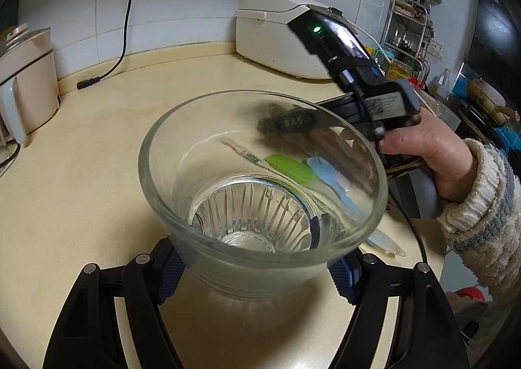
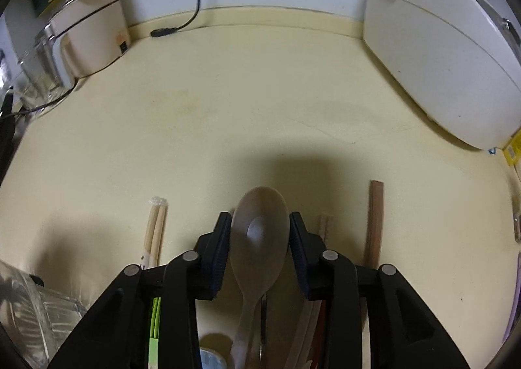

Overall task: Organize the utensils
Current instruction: 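Close the right tool on the beige rice spoon and lift it while the left tool holds the glass, then carry the spoon into the glass and open the right tool while the left tool holds the glass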

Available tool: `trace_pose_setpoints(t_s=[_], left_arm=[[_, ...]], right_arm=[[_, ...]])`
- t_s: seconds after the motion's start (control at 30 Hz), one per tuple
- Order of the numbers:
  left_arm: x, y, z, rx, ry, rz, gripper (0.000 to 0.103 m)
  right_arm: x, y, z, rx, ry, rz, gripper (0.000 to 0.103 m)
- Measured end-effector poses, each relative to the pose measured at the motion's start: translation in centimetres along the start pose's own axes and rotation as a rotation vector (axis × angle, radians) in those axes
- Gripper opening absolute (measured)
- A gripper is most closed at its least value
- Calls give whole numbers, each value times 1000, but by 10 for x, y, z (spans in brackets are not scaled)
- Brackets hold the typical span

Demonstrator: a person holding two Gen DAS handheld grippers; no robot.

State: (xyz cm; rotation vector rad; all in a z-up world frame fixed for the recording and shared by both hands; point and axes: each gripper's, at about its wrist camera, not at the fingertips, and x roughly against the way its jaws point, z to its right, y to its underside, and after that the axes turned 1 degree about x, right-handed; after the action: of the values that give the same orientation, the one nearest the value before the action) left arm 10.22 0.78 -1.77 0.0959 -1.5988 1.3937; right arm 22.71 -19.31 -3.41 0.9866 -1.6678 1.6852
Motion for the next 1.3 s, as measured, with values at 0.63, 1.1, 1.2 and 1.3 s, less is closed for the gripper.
trace_pose_setpoints(t_s=[0.63, 1.1, 1.2, 1.3], left_arm=[[-1, -1, -2, 1, 0, 0, 78], [-1, -1, -3, 1, -1, -1, 78], [-1, -1, -3, 0, -1, -1, 78], [-1, -1, -3, 1, 0, -1, 78]], right_arm=[[162, 13, 6, -89, -128, 464, 33], [193, 46, -6, -102, -88, 474, 33], [201, 47, -11, -96, -98, 497, 33], [211, 47, -16, -87, -105, 526, 33]])
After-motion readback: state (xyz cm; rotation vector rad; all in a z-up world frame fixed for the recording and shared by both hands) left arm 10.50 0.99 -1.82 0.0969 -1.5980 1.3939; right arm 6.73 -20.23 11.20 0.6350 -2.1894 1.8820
